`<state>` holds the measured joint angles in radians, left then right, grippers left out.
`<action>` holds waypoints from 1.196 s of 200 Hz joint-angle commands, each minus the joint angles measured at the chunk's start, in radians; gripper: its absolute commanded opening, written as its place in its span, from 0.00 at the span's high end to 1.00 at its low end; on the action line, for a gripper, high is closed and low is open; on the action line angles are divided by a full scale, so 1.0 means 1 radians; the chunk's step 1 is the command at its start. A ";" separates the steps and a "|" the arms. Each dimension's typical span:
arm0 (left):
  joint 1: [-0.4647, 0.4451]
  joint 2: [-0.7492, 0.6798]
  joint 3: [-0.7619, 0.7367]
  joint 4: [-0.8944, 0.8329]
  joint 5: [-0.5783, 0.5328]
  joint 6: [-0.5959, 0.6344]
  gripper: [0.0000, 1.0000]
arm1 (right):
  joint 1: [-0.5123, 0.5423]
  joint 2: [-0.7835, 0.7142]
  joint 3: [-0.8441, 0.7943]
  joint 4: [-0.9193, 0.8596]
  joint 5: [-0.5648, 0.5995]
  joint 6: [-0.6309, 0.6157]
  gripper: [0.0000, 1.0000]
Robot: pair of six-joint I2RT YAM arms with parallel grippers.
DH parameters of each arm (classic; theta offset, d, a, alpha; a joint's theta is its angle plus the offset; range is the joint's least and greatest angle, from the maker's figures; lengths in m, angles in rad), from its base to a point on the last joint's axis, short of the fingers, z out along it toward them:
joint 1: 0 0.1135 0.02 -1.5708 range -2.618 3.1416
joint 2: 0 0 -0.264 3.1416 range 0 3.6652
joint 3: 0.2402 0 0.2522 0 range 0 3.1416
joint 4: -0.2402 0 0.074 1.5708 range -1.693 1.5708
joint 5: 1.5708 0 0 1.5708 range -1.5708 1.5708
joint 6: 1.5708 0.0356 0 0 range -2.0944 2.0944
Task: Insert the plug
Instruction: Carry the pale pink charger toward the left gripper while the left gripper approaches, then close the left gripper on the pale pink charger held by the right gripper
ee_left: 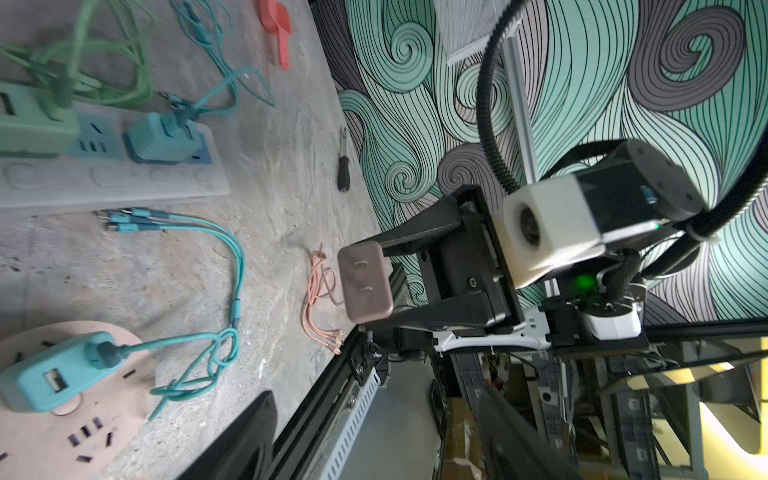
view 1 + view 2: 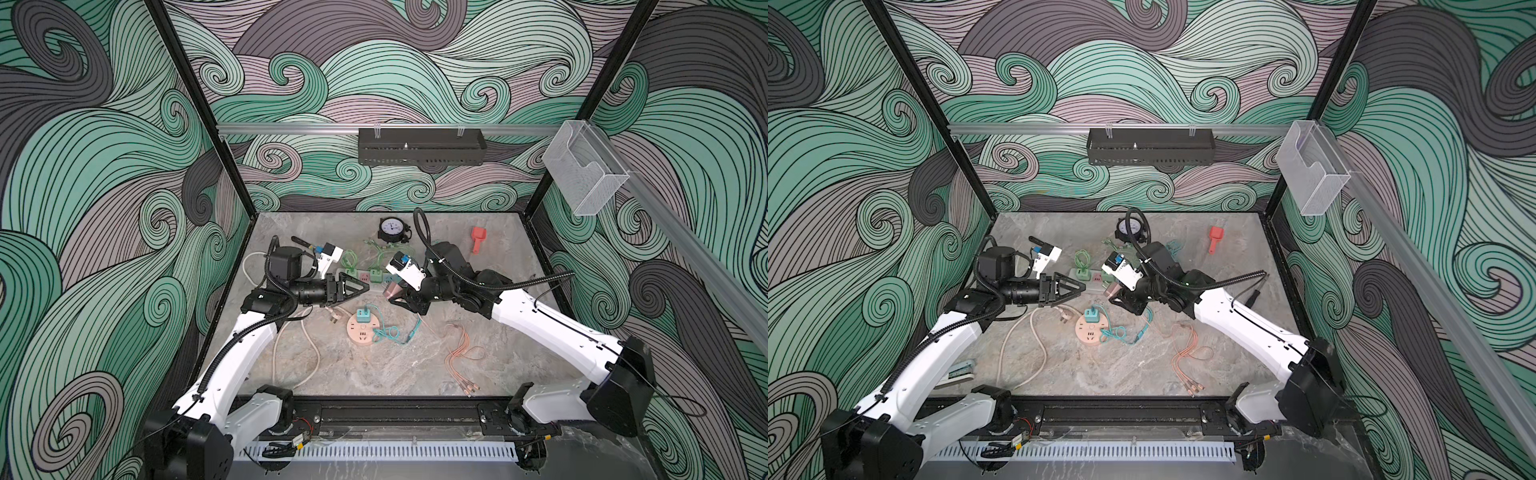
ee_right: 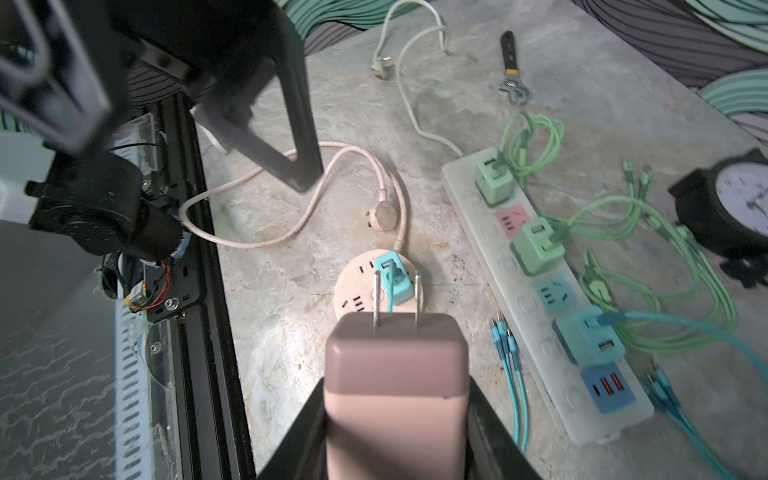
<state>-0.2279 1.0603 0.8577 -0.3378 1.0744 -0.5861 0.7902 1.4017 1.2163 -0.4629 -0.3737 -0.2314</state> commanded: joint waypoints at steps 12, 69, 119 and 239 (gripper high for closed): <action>-0.050 0.008 0.028 -0.001 0.066 0.041 0.22 | 0.036 0.034 0.093 -0.051 -0.071 -0.114 0.73; -0.078 0.044 0.026 -0.006 0.063 0.046 0.30 | 0.064 0.082 0.169 -0.093 -0.083 -0.183 0.72; -0.080 0.078 0.046 -0.017 0.067 0.051 0.52 | 0.076 0.100 0.176 -0.121 -0.059 -0.223 0.71; -0.081 0.092 0.048 -0.006 0.039 0.027 0.94 | 0.089 0.043 0.131 -0.091 0.006 -0.166 0.42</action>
<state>-0.3038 1.1633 0.8696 -0.3664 1.1282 -0.5877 0.8726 1.4910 1.3624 -0.5800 -0.3908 -0.4541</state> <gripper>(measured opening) 0.285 0.494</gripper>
